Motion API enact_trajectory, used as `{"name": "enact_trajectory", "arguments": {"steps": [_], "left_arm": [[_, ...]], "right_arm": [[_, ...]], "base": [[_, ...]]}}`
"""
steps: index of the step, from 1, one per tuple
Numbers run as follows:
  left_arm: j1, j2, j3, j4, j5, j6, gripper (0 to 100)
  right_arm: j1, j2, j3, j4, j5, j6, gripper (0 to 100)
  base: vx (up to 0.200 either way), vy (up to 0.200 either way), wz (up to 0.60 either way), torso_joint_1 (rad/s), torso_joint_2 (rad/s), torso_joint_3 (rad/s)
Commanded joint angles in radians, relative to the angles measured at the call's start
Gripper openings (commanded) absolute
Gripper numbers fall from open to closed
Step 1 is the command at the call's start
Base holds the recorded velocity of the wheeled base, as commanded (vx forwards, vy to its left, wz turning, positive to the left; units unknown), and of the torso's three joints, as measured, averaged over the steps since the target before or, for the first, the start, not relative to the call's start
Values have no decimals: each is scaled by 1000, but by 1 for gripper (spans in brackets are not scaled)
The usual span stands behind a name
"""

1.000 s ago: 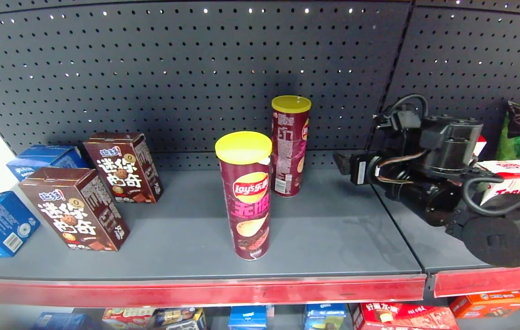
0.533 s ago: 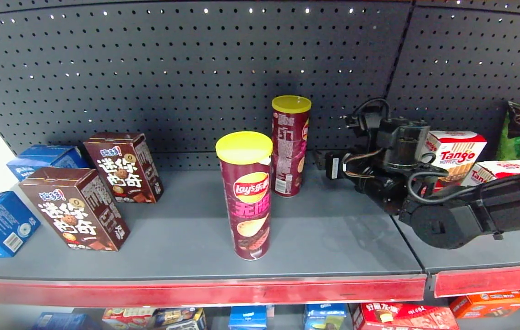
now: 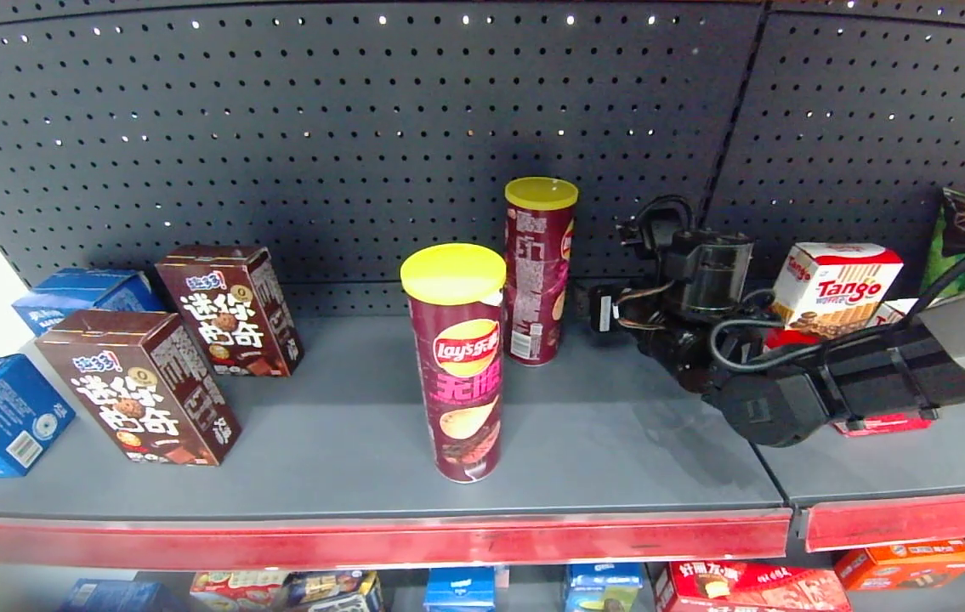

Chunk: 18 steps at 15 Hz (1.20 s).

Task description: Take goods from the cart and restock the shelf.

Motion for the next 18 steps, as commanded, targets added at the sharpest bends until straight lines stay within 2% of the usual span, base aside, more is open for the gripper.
{"name": "enact_trajectory", "arguments": {"steps": [1, 7, 18], "left_arm": [[0, -14, 12, 2, 0, 0, 100], [0, -29, 19, 2, 1, -2, 100], [0, -29, 18, 1, 0, -2, 100]], "right_arm": [[-8, 40, -23, -3, -3, -1, 100], [29, 69, -69, -3, -15, -9, 100], [129, 48, -57, -18, -61, -1, 100]], "base": [[0, 0, 0, 0, 0, 0], [0, 0, 0, 0, 0, 0], [0, 0, 0, 0, 0, 0]]}}
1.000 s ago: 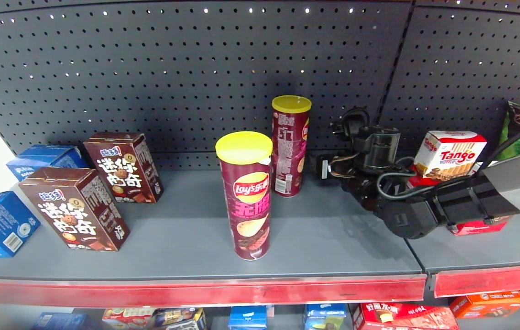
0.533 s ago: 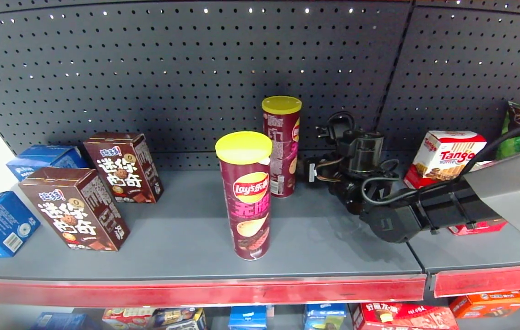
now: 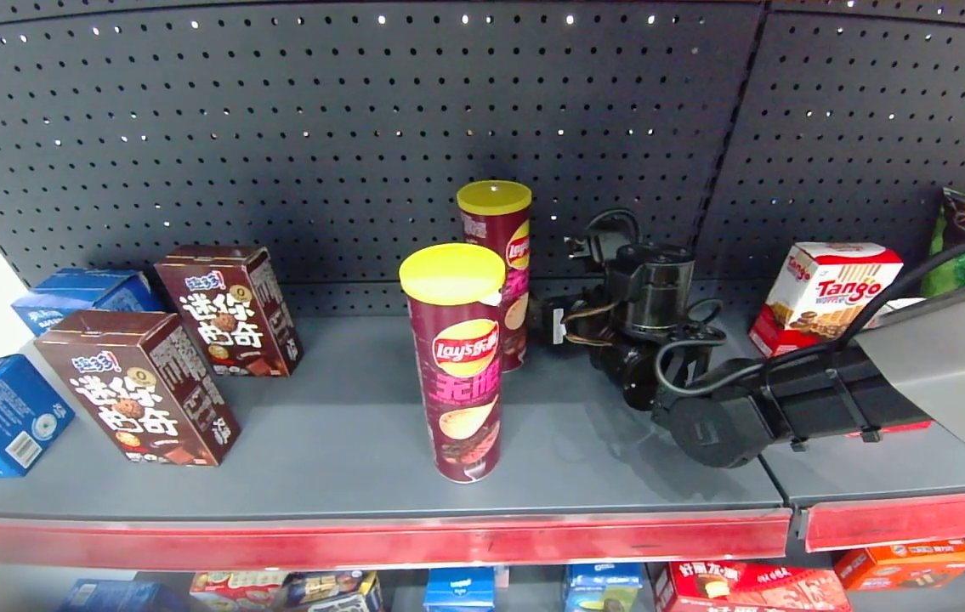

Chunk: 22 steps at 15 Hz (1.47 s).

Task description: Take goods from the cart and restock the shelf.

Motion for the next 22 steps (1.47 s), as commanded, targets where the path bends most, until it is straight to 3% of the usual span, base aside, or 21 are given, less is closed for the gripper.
{"name": "enact_trajectory", "arguments": {"steps": [1, 5, 10, 12, 14, 16, 19, 21, 22], "left_arm": [[0, 2, 0, 0, 0, 1, 100], [0, 2, -1, 0, -1, 1, 100], [-15, 66, -7, -23, -5, 2, 100], [-38, 143, -9, -92, -5, 4, 100], [-41, 216, -6, -180, -5, 2, 100], [-41, 249, -9, -199, -5, 2, 100], [-41, 304, -10, -250, -44, 4, 100], [-41, 318, -9, -268, -47, 7, 100], [-41, 362, -26, -282, -78, 9, 100]], "right_arm": [[16, -13, 3, -1, -12, 0, 100], [4, -37, 32, -2, -30, 0, 100], [-93, -220, 121, 13, -49, 7, 100], [-97, -321, 150, 62, -50, 12, 100], [-84, -421, 122, 160, -52, 14, 100], [-44, -499, 124, 229, -65, 18, 100], [103, -678, 159, 378, -208, 66, 100], [107, -727, 199, 401, -250, 95, 100], [67, -872, 319, 444, -291, 102, 100]], "base": [[0, 0, 0, 0, 0, 0], [0, 0, 0, 0, 0, 0], [0, 0, 0, 0, 0, 0], [0, 0, 0, 0, 0, 0], [0, 0, 0, 0, 0, 0], [0, 0, 0, 0, 0, 0], [0, 0, 0, 0, 0, 0], [0, 0, 0, 0, 0, 0], [0, 0, 0, 0, 0, 0]]}}
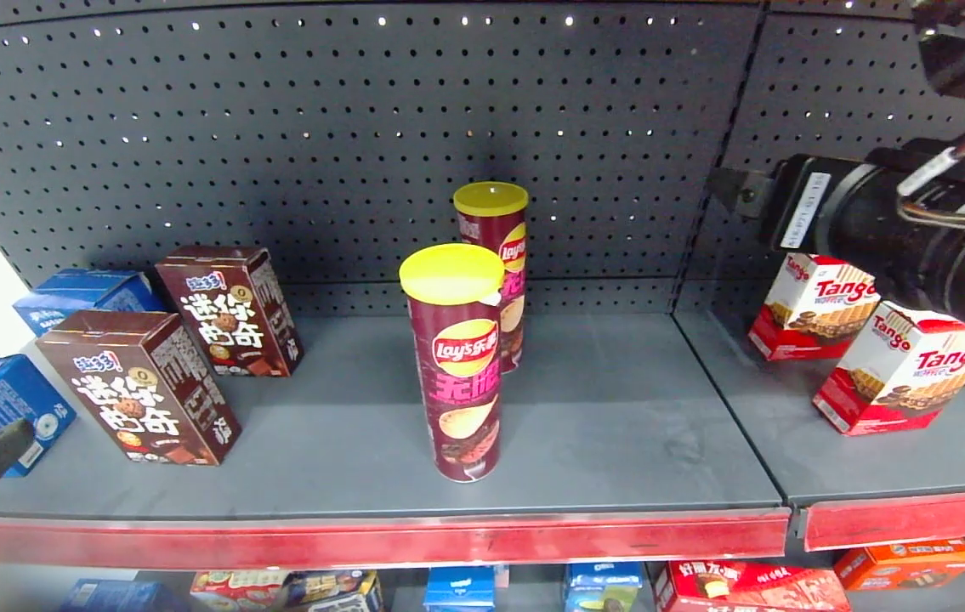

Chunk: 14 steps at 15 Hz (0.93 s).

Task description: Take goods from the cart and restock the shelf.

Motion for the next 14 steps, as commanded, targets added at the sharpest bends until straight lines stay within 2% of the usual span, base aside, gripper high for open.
{"name": "enact_trajectory", "arguments": {"steps": [1, 3, 6, 9, 11, 13, 14], "left_arm": [[0, 82, -28, -8, -39, 1, 100], [-1, 131, -33, -43, -64, 4, 100], [-13, 196, -23, -131, -79, 4, 100], [-115, 206, 10, -126, -79, 8, 100], [-161, 234, 27, -124, -79, 36, 100], [-190, 271, 23, -127, -79, 47, 100], [-234, 297, 15, -127, -79, 48, 100]], "right_arm": [[-36, -245, 132, 98, -31, 8, 100], [-67, -335, 178, 168, -37, 11, 100], [-67, -433, 240, 225, -111, 10, 100], [-67, -460, 241, 250, -189, 16, 100], [-70, -476, 250, 251, -220, 16, 100], [-99, -499, 264, 254, -231, 16, 100], [-130, -510, 278, 254, -231, 16, 100]], "base": [[0, 0, 0, 0, 0, 0], [0, 0, 0, 0, 0, 0], [0, 0, 0, 0, 0, 0], [0, 0, 0, 0, 0, 0], [0, 0, 0, 0, 0, 0], [0, 0, 0, 0, 0, 0], [0, 0, 0, 0, 0, 0]]}}
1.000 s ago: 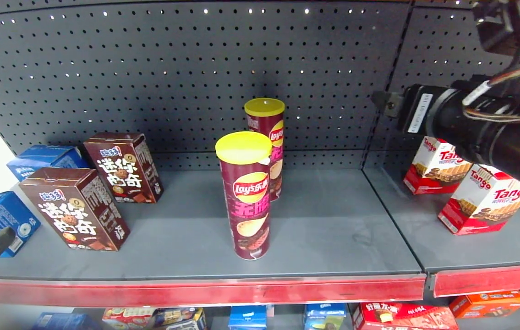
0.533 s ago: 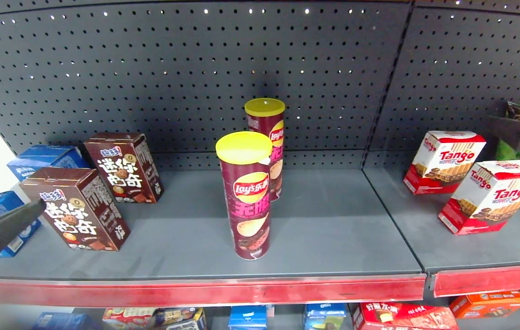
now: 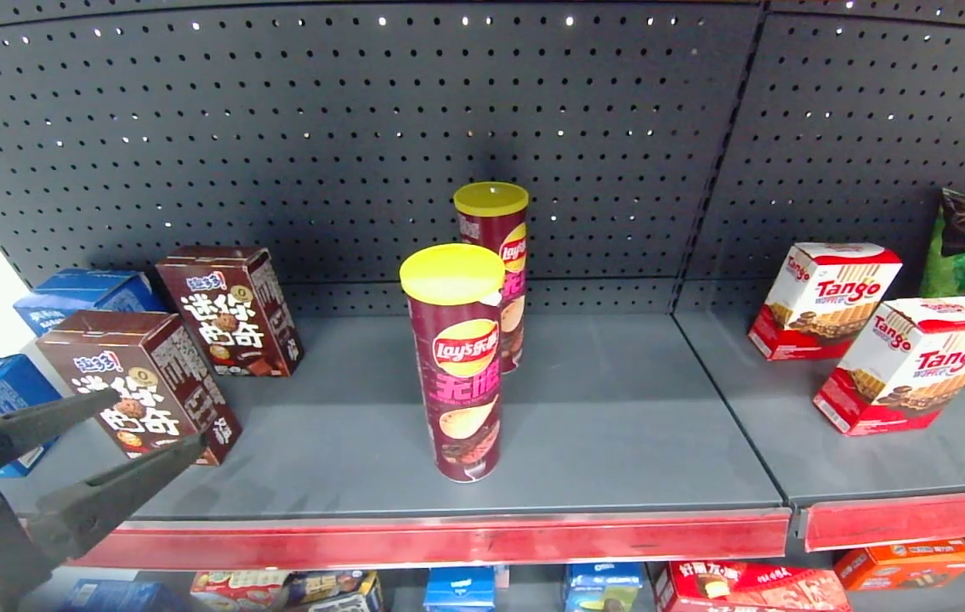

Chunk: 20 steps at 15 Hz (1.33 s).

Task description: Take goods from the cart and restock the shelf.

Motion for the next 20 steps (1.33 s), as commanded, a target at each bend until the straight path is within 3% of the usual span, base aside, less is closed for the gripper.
{"name": "enact_trajectory", "arguments": {"steps": [1, 2, 5, 7, 8, 12, 13, 18, 20], "left_arm": [[-61, 63, -16, -2, 1, 0, 100], [-77, 83, -30, -2, 1, 2, 100], [-120, 188, -112, -2, 0, 62, 100], [-141, 244, -157, -2, 1, 66, 100], [-143, 264, -168, -2, 1, 69, 100], [-143, 310, -204, -1, 1, 135, 100], [-141, 329, -209, -1, 1, 166, 100], [-144, 409, -264, 5, 0, 254, 100], [-144, 425, -290, 5, 0, 263, 100]], "right_arm": [[-33, -32, 16, 1, 0, 0, 100], [-43, -45, 24, 1, -3, 0, 100], [-102, -112, 85, 41, -3, -2, 100], [-109, -143, 94, 59, -3, -3, 100], [-123, -144, 93, 62, -3, -3, 100], [-131, -144, 94, 62, -3, -3, 100], [-129, -141, 93, 62, -3, -5, 100], [-129, -143, 91, 62, -3, -6, 100], [-131, -144, 93, 62, -3, -6, 100]], "base": [[0, 0, 0, 0, 0, 0], [0, 0, 0, 0, 0, 0], [0, 0, 0, 0, 0, 0], [0, 0, 0, 0, 0, 0], [0, 0, 0, 0, 0, 0], [0, 0, 0, 0, 0, 0], [0, 0, 0, 0, 0, 0], [0, 0, 0, 0, 0, 0], [0, 0, 0, 0, 0, 0]]}}
